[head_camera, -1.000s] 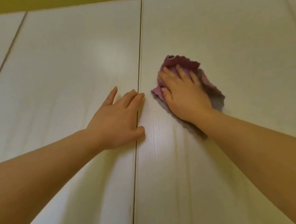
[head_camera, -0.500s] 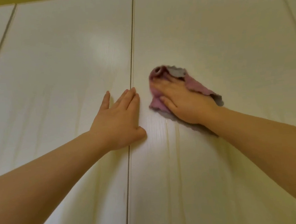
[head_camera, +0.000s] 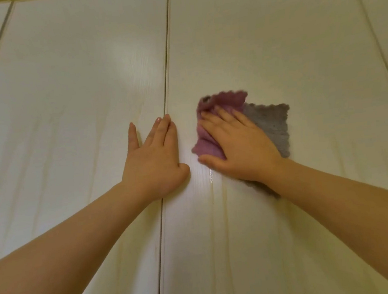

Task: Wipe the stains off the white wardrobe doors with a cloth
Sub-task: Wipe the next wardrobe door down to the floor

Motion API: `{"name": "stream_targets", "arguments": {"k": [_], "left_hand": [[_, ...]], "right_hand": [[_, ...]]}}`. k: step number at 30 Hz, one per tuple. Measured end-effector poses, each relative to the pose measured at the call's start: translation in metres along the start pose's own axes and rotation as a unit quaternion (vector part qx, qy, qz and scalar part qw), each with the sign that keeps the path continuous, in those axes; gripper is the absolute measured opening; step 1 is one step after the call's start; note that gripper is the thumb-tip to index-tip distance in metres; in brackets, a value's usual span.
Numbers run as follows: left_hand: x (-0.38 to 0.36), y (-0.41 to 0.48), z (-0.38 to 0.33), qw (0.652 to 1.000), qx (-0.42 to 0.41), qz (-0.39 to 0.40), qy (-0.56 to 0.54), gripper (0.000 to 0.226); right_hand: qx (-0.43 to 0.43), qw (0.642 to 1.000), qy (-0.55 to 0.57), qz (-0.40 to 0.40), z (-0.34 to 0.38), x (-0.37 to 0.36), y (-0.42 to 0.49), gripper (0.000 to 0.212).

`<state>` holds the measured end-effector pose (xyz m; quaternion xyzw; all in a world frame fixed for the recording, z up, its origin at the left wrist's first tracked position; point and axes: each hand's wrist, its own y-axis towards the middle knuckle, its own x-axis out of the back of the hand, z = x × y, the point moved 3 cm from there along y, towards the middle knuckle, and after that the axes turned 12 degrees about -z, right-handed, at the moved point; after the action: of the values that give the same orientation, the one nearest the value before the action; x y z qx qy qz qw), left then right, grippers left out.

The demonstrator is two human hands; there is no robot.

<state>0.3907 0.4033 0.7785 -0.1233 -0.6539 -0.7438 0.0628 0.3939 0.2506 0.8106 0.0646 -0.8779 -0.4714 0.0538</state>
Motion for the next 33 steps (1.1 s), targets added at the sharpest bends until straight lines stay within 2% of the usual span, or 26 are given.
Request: {"name": "stream_targets", "arguments": {"k": [1,3,5,6,7,10,12,14,16,17,18,20,22,23,24,26,27,28,29,32,33], "left_hand": [[0.0,0.0,0.0,1.0,0.002,-0.002,0.006,0.076],[0.001,-0.001,-0.001,1.0,0.0,-0.004,0.015,0.075],[0.001,-0.002,-0.002,1.0,-0.005,-0.007,0.017,0.075],[0.002,-0.002,-0.001,1.0,-0.007,-0.008,0.018,0.075],[0.003,-0.001,0.0,1.0,-0.011,-0.007,0.021,0.075],[0.004,0.0,0.002,1.0,-0.015,-0.002,0.022,0.075],[0.005,0.001,0.001,1.0,-0.014,0.002,0.013,0.075],[0.005,0.0,0.001,1.0,-0.019,0.005,0.011,0.075],[0.005,0.001,0.003,1.0,-0.02,0.001,0.011,0.075],[0.004,0.0,0.004,1.0,-0.02,-0.001,0.012,0.075],[0.003,0.0,0.004,1.0,-0.02,0.0,0.011,0.075],[0.001,0.0,0.005,1.0,-0.024,0.002,0.011,0.075],[0.0,0.0,0.007,0.999,-0.032,-0.002,0.022,0.076],[0.001,-0.001,0.008,0.999,-0.036,-0.001,0.025,0.076],[0.001,-0.001,0.008,0.999,-0.039,0.002,0.027,0.076],[0.001,-0.002,0.009,0.999,-0.036,0.005,0.026,0.075],[0.0,-0.002,0.01,0.999,-0.035,0.005,0.025,0.075],[-0.001,-0.003,0.01,0.999,-0.035,0.002,0.021,0.077],[-0.002,-0.004,0.009,0.999,-0.034,-0.002,0.014,0.081],[-0.005,-0.005,0.012,0.999,-0.036,-0.012,0.0,0.093],[-0.004,-0.005,0.013,0.999,-0.039,-0.01,0.004,0.09]], "right_hand": [[0.017,1.0,0.024,-0.003,-0.006,0.005,-0.001,0.066],[-0.079,0.992,0.089,-0.041,-0.028,0.013,0.009,0.042],[-0.182,0.973,0.097,-0.1,-0.04,0.008,0.02,0.036],[-0.189,0.972,0.085,-0.111,-0.035,0.004,0.021,0.036],[-0.163,0.977,0.088,-0.105,-0.026,0.0,0.017,0.037],[0.009,0.993,0.104,-0.049,0.011,-0.007,-0.024,0.043],[0.061,0.989,0.134,-0.017,0.014,0.003,-0.037,0.041],[0.026,0.985,0.168,-0.024,0.003,0.01,-0.019,0.034],[-0.104,0.978,0.163,-0.084,-0.016,0.009,0.01,0.033],[-0.148,0.974,0.137,-0.101,-0.017,0.006,0.018,0.036],[-0.152,0.977,0.113,-0.1,-0.01,0.005,0.017,0.038],[-0.037,0.99,0.112,-0.081,0.023,-0.006,-0.003,0.04],[0.076,0.987,0.136,-0.028,0.044,-0.007,-0.023,0.041],[0.102,0.984,0.143,-0.007,0.039,-0.005,-0.019,0.038],[0.082,0.985,0.153,-0.009,0.028,-0.004,-0.008,0.035],[-0.053,0.983,0.161,-0.066,0.005,-0.003,0.018,0.034],[-0.104,0.982,0.128,-0.091,0.003,-0.004,0.022,0.037],[-0.113,0.983,0.103,-0.103,0.01,-0.003,0.021,0.038],[-0.08,0.986,0.104,-0.099,0.021,-0.006,0.016,0.037],[0.086,0.984,0.154,-0.007,0.046,-0.011,-0.009,0.036],[0.088,0.984,0.156,0.002,0.034,-0.007,-0.004,0.034]]}}
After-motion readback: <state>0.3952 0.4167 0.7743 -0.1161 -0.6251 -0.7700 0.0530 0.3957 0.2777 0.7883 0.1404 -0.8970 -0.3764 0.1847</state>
